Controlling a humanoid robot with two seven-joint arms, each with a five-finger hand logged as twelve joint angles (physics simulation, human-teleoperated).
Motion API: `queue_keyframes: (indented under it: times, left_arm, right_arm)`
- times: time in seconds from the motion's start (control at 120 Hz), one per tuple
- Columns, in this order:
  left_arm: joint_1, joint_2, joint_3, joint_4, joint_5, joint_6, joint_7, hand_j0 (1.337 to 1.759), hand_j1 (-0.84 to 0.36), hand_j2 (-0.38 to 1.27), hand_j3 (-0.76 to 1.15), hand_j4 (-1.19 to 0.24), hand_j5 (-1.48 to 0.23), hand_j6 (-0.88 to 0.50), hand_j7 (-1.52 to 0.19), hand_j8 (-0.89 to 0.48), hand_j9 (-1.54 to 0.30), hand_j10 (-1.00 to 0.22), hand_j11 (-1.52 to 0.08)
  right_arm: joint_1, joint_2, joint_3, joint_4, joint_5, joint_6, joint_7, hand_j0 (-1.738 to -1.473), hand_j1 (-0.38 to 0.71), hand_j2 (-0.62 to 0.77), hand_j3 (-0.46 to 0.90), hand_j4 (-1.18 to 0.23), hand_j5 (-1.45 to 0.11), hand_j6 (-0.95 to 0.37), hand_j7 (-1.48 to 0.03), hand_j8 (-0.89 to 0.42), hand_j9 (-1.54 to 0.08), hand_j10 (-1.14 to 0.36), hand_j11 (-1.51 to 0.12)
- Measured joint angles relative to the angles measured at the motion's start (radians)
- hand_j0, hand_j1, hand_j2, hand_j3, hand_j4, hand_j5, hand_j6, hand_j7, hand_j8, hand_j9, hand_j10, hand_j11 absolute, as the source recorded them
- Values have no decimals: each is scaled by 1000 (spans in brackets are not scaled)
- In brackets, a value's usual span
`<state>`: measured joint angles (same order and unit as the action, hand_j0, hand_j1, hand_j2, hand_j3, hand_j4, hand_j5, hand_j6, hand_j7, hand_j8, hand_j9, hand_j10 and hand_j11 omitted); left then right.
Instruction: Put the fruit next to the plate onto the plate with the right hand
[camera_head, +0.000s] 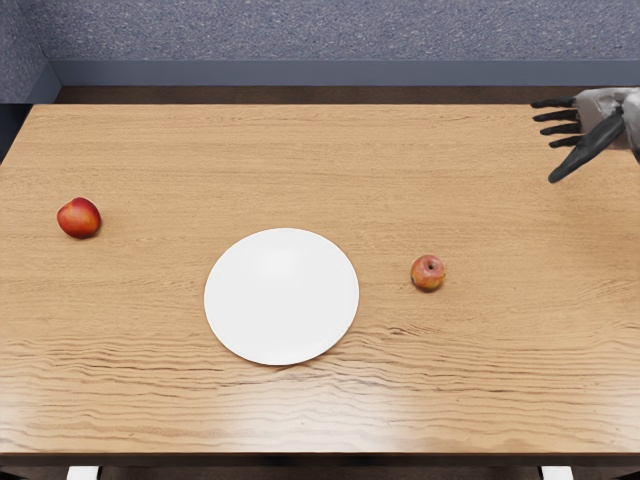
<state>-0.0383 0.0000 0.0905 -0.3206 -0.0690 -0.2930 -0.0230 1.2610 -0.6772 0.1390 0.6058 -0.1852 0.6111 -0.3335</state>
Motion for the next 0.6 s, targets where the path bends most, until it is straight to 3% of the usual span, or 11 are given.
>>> queue_keyframes:
  times: [0.075,0.25,0.308,0.383,0.467,0.6]
  left_arm:
    - [0,0,0,0,0,0,0,1658,349,0,0,0,0,0,0,0,0,0,0]
    - [0,0,0,0,0,0,0,1658,349,0,0,0,0,0,0,0,0,0,0]
    - [0,0,0,0,0,0,0,1658,349,0,0,0,0,0,0,0,0,0,0]
    - [0,0,0,0,0,0,0,1658,349,0,0,0,0,0,0,0,0,0,0]
    - [0,0,0,0,0,0,0,1658,349,0,0,0,0,0,0,0,0,0,0]
    - [0,0,0,0,0,0,0,1658,349,0,0,0,0,0,0,0,0,0,0]
  right_arm:
    - [9,12,-3,-1,0,0,-20,-1658,-327,-4,0,-21,-24,-21,-24,-21,-24,-20,-24]
    - [44,120,-2,-6,37,0,-128,-1658,-328,-3,0,-19,-24,-19,-24,-19,-24,-18,-24]
    - [103,184,-12,-6,53,0,-191,-1658,-328,-3,0,-18,-23,-18,-23,-18,-23,-18,-23]
    - [199,256,-39,-3,63,0,-235,-1658,-328,-4,0,-19,-23,-19,-23,-19,-23,-18,-23]
    - [291,309,-94,-1,69,0,-258,-1658,-329,-4,0,-19,-23,-19,-22,-18,-23,-18,-22]
    - [485,368,-404,28,74,0,-272,-1658,-328,-4,0,-19,-23,-19,-22,-19,-23,-18,-22]
